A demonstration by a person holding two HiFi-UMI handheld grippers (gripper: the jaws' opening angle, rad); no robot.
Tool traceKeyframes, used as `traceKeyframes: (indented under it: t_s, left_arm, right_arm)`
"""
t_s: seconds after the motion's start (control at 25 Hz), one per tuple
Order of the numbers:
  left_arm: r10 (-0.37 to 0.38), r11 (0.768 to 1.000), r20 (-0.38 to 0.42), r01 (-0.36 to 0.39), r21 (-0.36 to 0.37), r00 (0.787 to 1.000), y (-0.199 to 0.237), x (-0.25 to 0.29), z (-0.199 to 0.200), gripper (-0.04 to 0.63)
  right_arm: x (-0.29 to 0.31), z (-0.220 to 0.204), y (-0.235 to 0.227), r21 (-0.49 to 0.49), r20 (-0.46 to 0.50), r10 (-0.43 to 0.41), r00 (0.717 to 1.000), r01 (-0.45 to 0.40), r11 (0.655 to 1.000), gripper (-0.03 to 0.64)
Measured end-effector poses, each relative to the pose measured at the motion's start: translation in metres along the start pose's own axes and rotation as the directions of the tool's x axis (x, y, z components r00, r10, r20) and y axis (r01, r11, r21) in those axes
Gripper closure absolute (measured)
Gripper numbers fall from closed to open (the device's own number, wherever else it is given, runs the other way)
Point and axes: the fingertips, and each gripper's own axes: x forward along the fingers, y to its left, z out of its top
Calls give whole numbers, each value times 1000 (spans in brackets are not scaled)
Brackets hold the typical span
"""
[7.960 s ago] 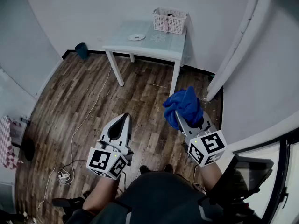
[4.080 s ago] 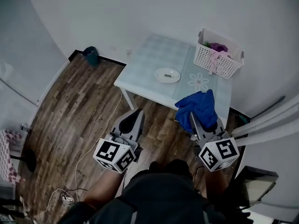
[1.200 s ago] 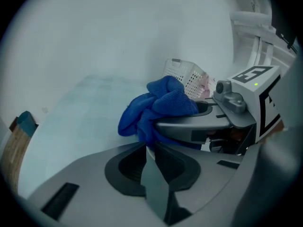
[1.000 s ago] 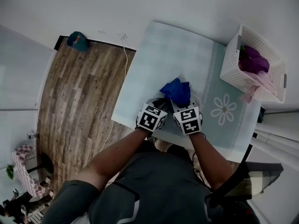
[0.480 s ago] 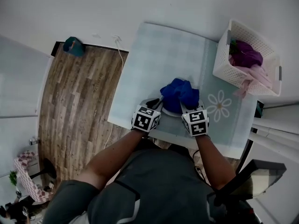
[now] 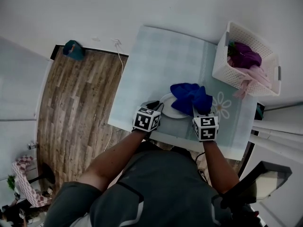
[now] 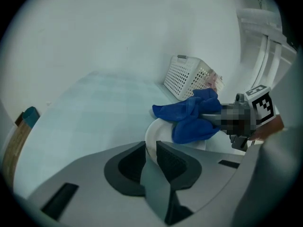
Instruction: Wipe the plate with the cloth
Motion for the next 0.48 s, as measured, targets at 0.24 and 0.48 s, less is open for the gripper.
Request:
traceKeyframes:
  t_s: [0.24, 0.48]
  left_arm:
    - [-15, 1000, 11, 15, -14, 1000, 2, -5, -2, 529]
    - [-37, 999, 0, 37, 4, 999, -1, -8, -3, 529]
  right_arm:
    - [-16, 39, 43, -30, 88, 97, 991, -95, 995, 499]
    - [14, 42, 131, -108, 39, 309, 950, -304, 947, 498]
